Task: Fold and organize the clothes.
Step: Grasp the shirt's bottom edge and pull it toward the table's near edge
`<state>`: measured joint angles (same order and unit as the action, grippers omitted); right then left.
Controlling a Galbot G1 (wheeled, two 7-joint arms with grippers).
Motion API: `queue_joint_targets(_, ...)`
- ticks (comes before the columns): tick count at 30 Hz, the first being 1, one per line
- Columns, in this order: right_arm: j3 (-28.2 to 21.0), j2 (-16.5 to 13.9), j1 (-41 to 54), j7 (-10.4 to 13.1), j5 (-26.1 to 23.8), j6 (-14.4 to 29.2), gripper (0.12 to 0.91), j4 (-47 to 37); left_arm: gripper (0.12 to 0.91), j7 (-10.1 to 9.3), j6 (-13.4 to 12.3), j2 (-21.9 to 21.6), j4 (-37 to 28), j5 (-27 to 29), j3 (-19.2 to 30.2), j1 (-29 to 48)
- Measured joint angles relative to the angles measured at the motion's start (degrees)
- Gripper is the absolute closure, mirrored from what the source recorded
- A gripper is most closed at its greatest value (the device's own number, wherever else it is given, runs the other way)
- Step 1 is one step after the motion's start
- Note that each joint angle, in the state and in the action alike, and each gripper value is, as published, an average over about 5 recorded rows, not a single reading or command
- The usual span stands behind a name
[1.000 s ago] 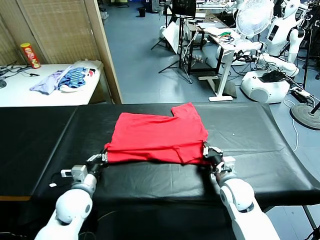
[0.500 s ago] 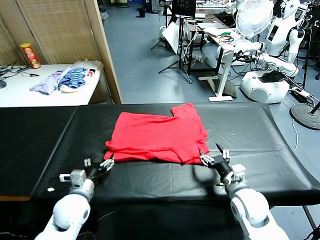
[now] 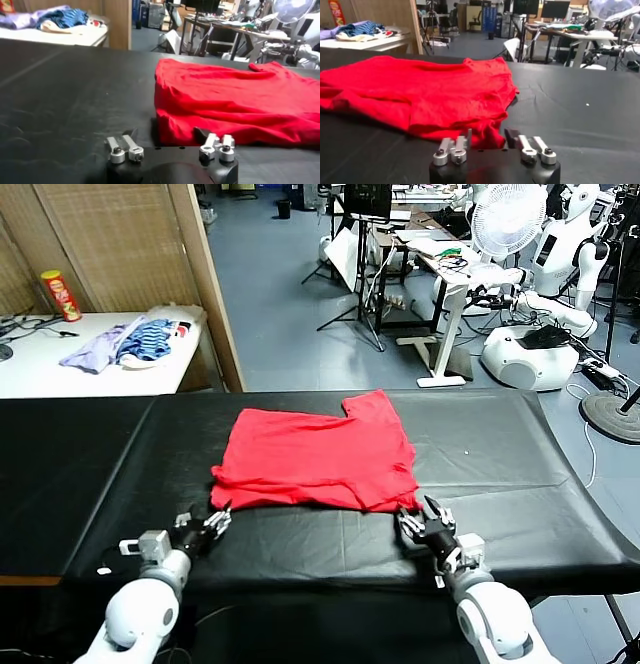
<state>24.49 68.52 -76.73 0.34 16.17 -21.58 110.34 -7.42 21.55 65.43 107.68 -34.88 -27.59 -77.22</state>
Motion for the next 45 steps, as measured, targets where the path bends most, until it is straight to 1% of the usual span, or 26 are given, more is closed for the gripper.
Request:
queue_joint_targets(2, 0.31, -0.51, -0.34, 0.49, 0.60, -0.89, 0.886, 0.78, 0.845, 0.04, -0.14, -0.07, 0.10, 0.59, 0.03, -0.21)
queue_joint_targets(3, 0.47, -0.83, -0.56, 0.70, 1.05, -1.39, 0.887, 1.27, 0.875, 0.04, -0.26, -0.14, 0.18, 1.16, 0.04, -0.36)
queue_joint_targets(5, 0.75, -1.53, -1.02, 0.92, 2.03, -2.31, 0.887, 2.32, 0.902, -0.02, -0.61, -0.36, 0.47, 3.01, 0.05, -0.78)
queue_joint_targets(9, 1.08, -3.25, -2.47, 0.99, 3.51, -3.65, 0.887, 4.71, 0.904, -0.42, -1.14, -1.04, 1.61, 7.74, -0.37, -2.31)
queue_joint_targets(11, 1.24, -4.14, -3.70, 1.00, 3.66, -3.96, 0.887, 6.01, 0.904, -0.70, -1.11, -1.35, 2.69, 9.12, -0.80, -3.58)
queue_joint_targets(16, 1.55, -5.32, -7.60, 1.30, 3.43, -4.55, 0.887, 8.65, 0.904, -1.52, -0.52, -1.39, 7.51, 10.53, -1.90, -8.53)
queue_joint_targets(19, 1.55, -5.40, -10.01, 1.82, 3.22, -5.21, 0.887, 9.90, 0.904, -1.99, -0.15, -0.99, 10.99, 10.88, -2.63, -12.18)
queue_joint_targets(23, 1.41, -5.24, -12.51, 2.37, 3.09, -6.19, 0.885, 11.25, 0.904, -2.10, 0.07, -0.70, 14.98, 11.50, -3.84, -17.31)
queue_joint_targets(25, 1.48, -5.24, -13.36, 2.52, 3.11, -6.96, 0.851, 11.85, 0.904, -2.08, 0.32, -0.70, 16.36, 11.63, -4.47, -19.60)
queue_joint_targets(26, 1.59, -5.30, -13.77, 2.57, 3.13, -7.43, 0.817, 12.23, 0.904, -2.05, 0.56, -0.70, 16.92, 11.63, -4.81, -20.64)
queue_joint_targets(29, 2.07, -5.54, -15.02, 2.79, 3.16, -9.04, 0.669, 13.65, 0.893, -1.79, 1.77, -0.69, 18.39, 11.57, -5.91, -23.21)
queue_joint_targets(30, 2.26, -5.61, -15.46, 2.95, 3.16, -9.61, 0.602, 14.27, 0.871, -1.70, 2.36, -0.68, 18.86, 11.56, -6.30, -23.94)
queue_joint_targets(32, 2.68, -5.70, -16.41, 3.44, 3.26, -10.77, 0.502, 15.79, 0.794, -1.69, 3.84, -0.68, 19.79, 11.56, -7.08, -25.20)
queue_joint_targets(36, 4.12, -6.06, -18.26, 4.35, 4.93, -12.35, 0.316, 19.97, 0.577, -2.47, 6.40, -0.72, 21.91, 11.67, -8.78, -27.09)
queue_joint_targets(37, 4.77, -6.27, -18.43, 4.64, 5.83, -12.50, 0.286, 21.02, 0.510, -2.61, 6.81, -0.76, 22.54, 11.70, -9.23, -27.47)
queue_joint_targets(38, 5.51, -6.52, -18.39, 4.94, 6.77, -12.58, 0.255, 21.90, 0.460, -2.65, 7.31, -0.81, 23.21, 11.68, -9.73, -27.81)
queue_joint_targets(40, 6.91, -7.10, -17.39, 5.54, 8.39, -12.54, 0.236, 22.92, 0.352, -2.32, 8.75, -0.95, 24.74, 11.44, -10.96, -28.25)
queue_joint_targets(41, 7.39, -7.37, -16.33, 5.80, 8.91, -12.46, 0.231, 22.90, 0.311, -1.94, 9.68, -1.07, 25.53, 11.07, -11.67, -28.28)
queue_joint_targets(43, 7.63, -7.71, -13.05, 6.26, 9.46, -12.30, 0.228, 21.85, 0.256, -1.03, 11.86, -1.51, 26.90, 9.68, -13.26, -27.86)
queue_joint_targets(45, 6.87, -7.70, -8.36, 6.76, 9.68, -12.10, 0.227, 19.30, 0.239, -0.53, 13.76, -2.19, 27.61, 7.43, -14.52, -26.63)
